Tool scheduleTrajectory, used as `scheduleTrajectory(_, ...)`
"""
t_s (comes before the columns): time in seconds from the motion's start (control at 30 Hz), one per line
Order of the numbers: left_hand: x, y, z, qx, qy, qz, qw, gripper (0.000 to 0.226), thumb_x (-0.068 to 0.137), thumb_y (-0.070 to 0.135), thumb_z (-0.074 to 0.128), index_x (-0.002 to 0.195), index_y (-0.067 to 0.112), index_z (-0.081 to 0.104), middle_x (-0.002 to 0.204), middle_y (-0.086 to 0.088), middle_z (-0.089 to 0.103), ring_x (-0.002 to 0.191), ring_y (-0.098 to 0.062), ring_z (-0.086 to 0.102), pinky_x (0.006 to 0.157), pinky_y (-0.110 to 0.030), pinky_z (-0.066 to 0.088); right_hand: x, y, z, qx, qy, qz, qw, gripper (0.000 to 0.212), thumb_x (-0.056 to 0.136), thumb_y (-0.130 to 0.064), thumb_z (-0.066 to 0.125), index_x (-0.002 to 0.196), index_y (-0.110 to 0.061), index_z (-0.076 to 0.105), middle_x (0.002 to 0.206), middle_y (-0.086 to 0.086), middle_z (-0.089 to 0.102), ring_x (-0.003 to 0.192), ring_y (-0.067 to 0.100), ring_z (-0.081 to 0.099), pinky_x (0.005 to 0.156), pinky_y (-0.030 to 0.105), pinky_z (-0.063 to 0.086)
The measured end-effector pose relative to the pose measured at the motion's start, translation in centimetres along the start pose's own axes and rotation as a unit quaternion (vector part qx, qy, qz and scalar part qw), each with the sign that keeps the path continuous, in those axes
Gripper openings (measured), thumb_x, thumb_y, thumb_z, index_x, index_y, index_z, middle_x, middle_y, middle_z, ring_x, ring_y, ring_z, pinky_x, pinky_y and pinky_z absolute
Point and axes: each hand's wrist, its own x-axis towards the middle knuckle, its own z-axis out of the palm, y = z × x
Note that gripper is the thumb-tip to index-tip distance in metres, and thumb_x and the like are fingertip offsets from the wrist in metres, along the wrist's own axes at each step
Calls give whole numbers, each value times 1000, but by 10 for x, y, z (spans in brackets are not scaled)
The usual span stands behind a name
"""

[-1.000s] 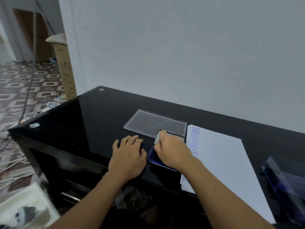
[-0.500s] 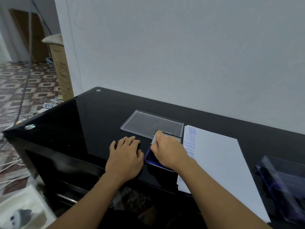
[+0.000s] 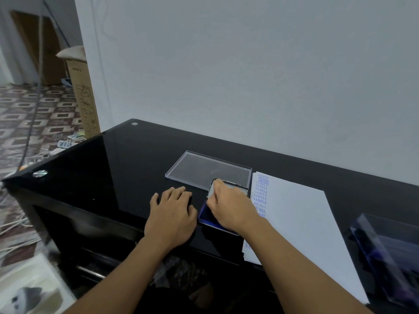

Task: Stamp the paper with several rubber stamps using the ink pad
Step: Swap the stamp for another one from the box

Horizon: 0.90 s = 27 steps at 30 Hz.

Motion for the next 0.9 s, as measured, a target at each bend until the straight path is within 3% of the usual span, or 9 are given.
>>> scheduleTrajectory(0.13,0,0,0,3,-2,1,1000,47,102,39,33,146,28,42,159,10,31,148,-13,22,123,-49,12,-2,0,1,-2,2,0,1000,16,102,-33,39,93,-20,37,82,7,58,71,25,54,61,36,42)
scheduleTrajectory(0.37,-1,0,-1,0,-3,2,1000,46,102,39,34,145,27,43,159,9,31,148,-14,22,123,-50,12,-3,-2,-1,-7,-5,-1,1000,14,103,-34,38,98,-21,39,86,6,62,75,24,59,69,38,53)
scheduleTrajectory(0.63,-1,0,-2,0,-6,2,1000,47,102,39,34,147,28,41,159,9,30,149,-14,22,123,-50,11,-4,-3,-6,-8,-6,-3,1000,16,102,-32,39,91,-20,35,77,2,51,63,18,45,52,29,30)
scheduleTrajectory(0.9,0,0,-2,1,-6,0,1000,46,102,40,34,146,28,41,159,9,30,149,-13,22,123,-49,11,-3,-2,-3,-3,-7,2,1000,16,102,-33,39,93,-21,36,81,5,56,68,22,50,57,32,36)
